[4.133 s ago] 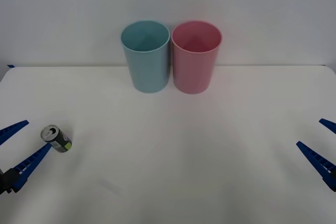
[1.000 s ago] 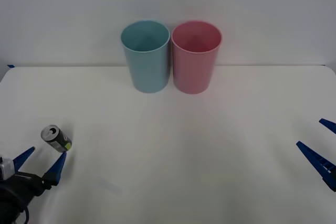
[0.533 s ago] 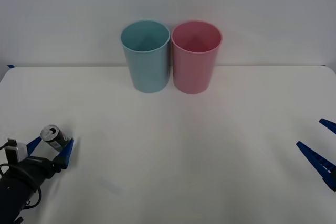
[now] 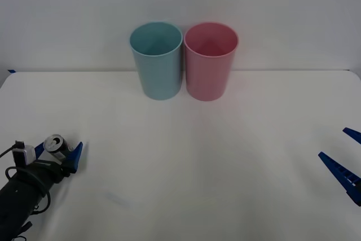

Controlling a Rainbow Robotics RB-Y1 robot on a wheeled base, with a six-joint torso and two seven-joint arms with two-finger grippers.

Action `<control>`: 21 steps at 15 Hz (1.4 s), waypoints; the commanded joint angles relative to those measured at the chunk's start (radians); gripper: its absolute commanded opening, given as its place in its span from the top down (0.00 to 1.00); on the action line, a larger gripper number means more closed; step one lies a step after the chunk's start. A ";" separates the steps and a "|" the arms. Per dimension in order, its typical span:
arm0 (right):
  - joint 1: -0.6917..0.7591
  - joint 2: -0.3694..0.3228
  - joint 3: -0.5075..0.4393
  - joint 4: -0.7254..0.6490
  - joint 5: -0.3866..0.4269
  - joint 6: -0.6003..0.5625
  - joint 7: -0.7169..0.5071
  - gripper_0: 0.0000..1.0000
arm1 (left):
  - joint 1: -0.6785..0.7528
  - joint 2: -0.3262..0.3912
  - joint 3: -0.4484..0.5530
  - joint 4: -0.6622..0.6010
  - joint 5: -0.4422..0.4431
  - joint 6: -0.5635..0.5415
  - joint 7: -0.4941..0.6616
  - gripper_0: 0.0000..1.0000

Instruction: Grasp the object on the table and drop it into the matching bin: aluminum can to the light blue bin, PET bottle to the pink bin.

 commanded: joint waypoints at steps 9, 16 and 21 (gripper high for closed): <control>0.000 0.000 0.000 0.000 0.000 0.000 0.000 0.00 | 0.004 0.002 0.000 -0.003 0.008 -0.003 -0.023 1.00; 0.000 0.000 0.000 0.000 0.000 0.000 0.000 0.00 | 0.043 0.002 0.000 -0.089 0.042 -0.017 -0.008 1.00; 0.000 0.000 0.000 0.000 0.000 0.000 0.000 0.00 | 0.106 0.002 0.011 -0.283 0.051 -0.017 0.111 1.00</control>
